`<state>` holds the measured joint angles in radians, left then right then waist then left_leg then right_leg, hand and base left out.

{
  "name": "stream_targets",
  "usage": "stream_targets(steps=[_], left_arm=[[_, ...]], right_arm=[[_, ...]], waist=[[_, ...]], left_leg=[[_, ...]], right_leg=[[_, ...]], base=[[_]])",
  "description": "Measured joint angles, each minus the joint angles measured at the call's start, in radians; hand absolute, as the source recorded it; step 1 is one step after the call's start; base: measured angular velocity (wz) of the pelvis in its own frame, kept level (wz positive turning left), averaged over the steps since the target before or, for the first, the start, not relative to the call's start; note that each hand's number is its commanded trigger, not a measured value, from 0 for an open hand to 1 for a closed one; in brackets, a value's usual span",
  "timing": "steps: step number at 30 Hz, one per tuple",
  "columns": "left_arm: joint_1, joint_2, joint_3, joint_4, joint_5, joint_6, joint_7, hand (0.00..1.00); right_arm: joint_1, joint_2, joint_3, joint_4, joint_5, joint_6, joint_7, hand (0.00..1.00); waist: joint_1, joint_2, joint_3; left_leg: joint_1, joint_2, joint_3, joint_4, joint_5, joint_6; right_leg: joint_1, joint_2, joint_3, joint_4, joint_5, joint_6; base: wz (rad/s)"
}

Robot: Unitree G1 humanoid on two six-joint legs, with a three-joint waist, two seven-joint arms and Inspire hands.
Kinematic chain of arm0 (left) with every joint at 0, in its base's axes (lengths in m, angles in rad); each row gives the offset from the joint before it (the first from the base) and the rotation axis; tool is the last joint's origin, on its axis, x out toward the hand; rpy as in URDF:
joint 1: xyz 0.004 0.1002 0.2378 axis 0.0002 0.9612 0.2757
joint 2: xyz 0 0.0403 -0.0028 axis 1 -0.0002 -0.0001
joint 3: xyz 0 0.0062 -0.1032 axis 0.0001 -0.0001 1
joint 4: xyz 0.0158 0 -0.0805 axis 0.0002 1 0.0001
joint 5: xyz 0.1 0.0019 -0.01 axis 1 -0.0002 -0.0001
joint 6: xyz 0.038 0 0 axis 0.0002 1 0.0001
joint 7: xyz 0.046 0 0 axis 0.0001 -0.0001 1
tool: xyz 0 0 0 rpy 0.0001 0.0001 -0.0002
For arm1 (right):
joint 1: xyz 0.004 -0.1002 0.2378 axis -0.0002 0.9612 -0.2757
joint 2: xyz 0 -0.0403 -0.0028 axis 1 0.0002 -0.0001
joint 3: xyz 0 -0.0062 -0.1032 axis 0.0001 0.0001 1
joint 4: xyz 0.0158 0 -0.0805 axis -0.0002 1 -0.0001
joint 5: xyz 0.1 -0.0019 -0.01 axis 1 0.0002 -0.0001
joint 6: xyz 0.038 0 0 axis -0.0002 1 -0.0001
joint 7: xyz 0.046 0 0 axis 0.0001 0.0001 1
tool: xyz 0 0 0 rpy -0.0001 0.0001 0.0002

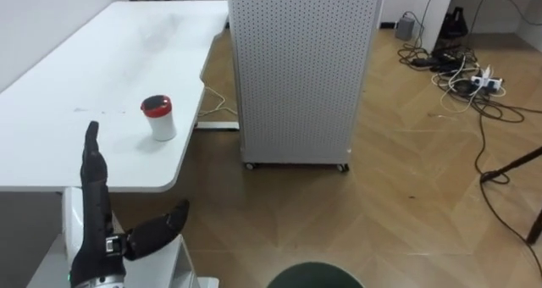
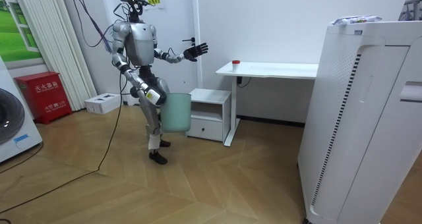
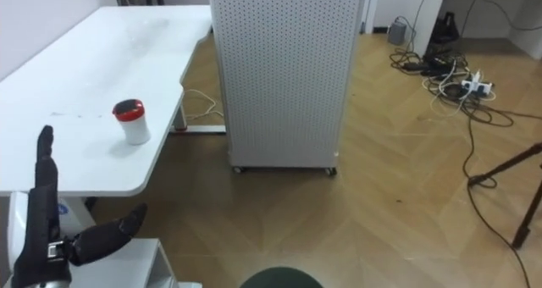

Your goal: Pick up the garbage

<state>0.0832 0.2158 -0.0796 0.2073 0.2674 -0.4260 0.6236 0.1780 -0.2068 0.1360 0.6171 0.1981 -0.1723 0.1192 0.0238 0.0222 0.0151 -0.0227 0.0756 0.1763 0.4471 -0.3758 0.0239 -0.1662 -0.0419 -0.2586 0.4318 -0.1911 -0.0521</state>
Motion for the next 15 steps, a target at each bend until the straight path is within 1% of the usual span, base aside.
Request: stream_targets(steps=[3, 4, 5, 6, 7, 8, 9, 10, 11, 12, 13, 14, 15], left_arm=[[0.000, 0.000, 0.004, -0.002, -0.003, 0.000, -0.017, 0.00], [0.000, 0.000, 0.008, -0.004, -0.003, 0.000, -0.022, 0.00], [0.000, 0.000, 0.018, -0.004, -0.003, 0.000, -0.029, 0.00], [0.000, 0.001, 0.024, -0.005, -0.003, 0.001, -0.030, 0.00], [0.000, 0.001, 0.033, -0.006, -0.004, 0.001, -0.029, 0.00], [0.000, 0.003, 0.039, -0.008, -0.003, 0.001, -0.028, 0.00], [0.001, 0.003, 0.039, -0.010, -0.002, 0.001, -0.026, 0.00], [0.002, 0.002, 0.041, -0.012, -0.002, 0.001, -0.024, 0.00], [0.014, 0.002, 0.042, -0.011, -0.003, 0.001, -0.023, 0.00], [0.023, 0.002, 0.042, -0.011, -0.004, 0.001, -0.021, 0.00], [0.039, 0.002, 0.042, -0.011, -0.004, 0.001, -0.019, 0.00], [0.038, -0.003, 0.036, -0.011, -0.004, 0.001, -0.019, 0.00], [0.038, -0.007, 0.034, -0.011, -0.004, 0.001, -0.019, 0.00]], right_arm=[[0.000, -0.002, 0.000, -0.001, -0.003, -0.001, 0.007, 1.00], [0.000, -0.004, 0.002, -0.001, -0.002, -0.001, 0.007, 1.00], [0.001, -0.004, 0.003, -0.001, 0.000, -0.001, 0.007, 1.00], [0.001, -0.004, 0.006, -0.001, 0.000, -0.001, 0.007, 1.00], [-0.001, -0.005, 0.014, -0.001, 0.000, -0.001, 0.007, 1.00], [-0.004, -0.009, 0.024, -0.001, -0.001, -0.002, 0.008, 1.00], [-0.005, -0.012, 0.030, -0.001, -0.001, -0.004, 0.009, 1.00], [-0.004, -0.016, 0.039, -0.001, 0.000, -0.009, 0.012, 1.00], [0.003, -0.015, 0.044, -0.001, 0.001, -0.009, 0.016, 1.00], [0.006, -0.016, 0.048, -0.001, 0.000, -0.008, 0.014, 1.00], [0.007, -0.018, 0.052, -0.002, 0.000, -0.008, 0.014, 1.00], [0.005, -0.021, 0.045, -0.004, 0.000, -0.008, 0.009, 1.00], [0.003, -0.024, 0.044, -0.004, 0.000, -0.008, 0.000, 1.00]], waist=[[0.012, -0.004, -0.0017], [0.016, -0.006, -0.0017], [0.025, -0.009, -0.0027], [0.032, -0.012, -0.0032], [0.040, -0.015, -0.0058], [0.053, -0.014, -0.0063], [0.061, -0.012, -0.0067], [0.066, -0.006, -0.0043], [0.066, -0.008, -0.0036], [0.066, -0.011, -0.0023], [0.067, -0.029, -0.0080], [0.057, -0.033, -0.0071], [0.057, -0.036, -0.0059]], left_leg=[[0.007, 0.003, -0.006, 0.019, -0.002, -0.004], [0.003, 0.007, -0.010, 0.046, -0.009, -0.014], [-0.003, 0.017, -0.011, 0.090, -0.017, -0.027], [-0.007, 0.023, -0.011, 0.119, -0.020, -0.033], [-0.039, 0.043, -0.016, 0.213, -0.018, -0.044], [-0.084, 0.077, -0.020, 0.345, 0.000, -0.072], [-0.110, 0.096, -0.026, 0.411, 0.019, -0.083], [-0.164, 0.126, -0.050, 0.537, 0.077, -0.081], [-0.203, 0.133, -0.072, 0.631, 0.158, -0.073], [-0.218, 0.131, -0.081, 0.661, 0.202, -0.069], [-0.241, 0.121, -0.094, 0.694, 0.258, -0.063], [-0.279, 0.113, -0.099, 0.682, 0.221, -0.047], [-0.301, 0.102, -0.099, 0.660, 0.193, -0.040]], right_leg=[[0.006, 0.001, -0.003, 0.015, -0.020, -0.003], [0.006, 0.001, -0.005, 0.032, -0.036, -0.006], [0.006, 0.004, -0.009, 0.047, -0.060, -0.017], [0.008, 0.008, -0.004, 0.056, -0.071, -0.020], [0.014, 0.019, -0.002, 0.068, -0.087, -0.025], [0.025, 0.040, 0.004, 0.077, -0.098, -0.036], [0.030, 0.054, 0.009, 0.081, -0.104, -0.042], [0.052, 0.082, 0.011, 0.083, -0.115, -0.053], [0.075, 0.095, 0.017, 0.084, -0.125, -0.066], [0.087, 0.096, 0.022, 0.085, -0.129, -0.070], [0.108, 0.094, 0.035, 0.083, -0.134, -0.074], [0.114, 0.097, 0.036, 0.076, -0.139, -0.076], [0.114, 0.095, 0.036, 0.074, -0.141, -0.077]], base=[[0.06], [0.04], [0.00], [-0.13], [-0.23], [-0.29], [-0.32], [-0.26], [-0.21], [-0.18], [0.00], [0.05], [0.04]])
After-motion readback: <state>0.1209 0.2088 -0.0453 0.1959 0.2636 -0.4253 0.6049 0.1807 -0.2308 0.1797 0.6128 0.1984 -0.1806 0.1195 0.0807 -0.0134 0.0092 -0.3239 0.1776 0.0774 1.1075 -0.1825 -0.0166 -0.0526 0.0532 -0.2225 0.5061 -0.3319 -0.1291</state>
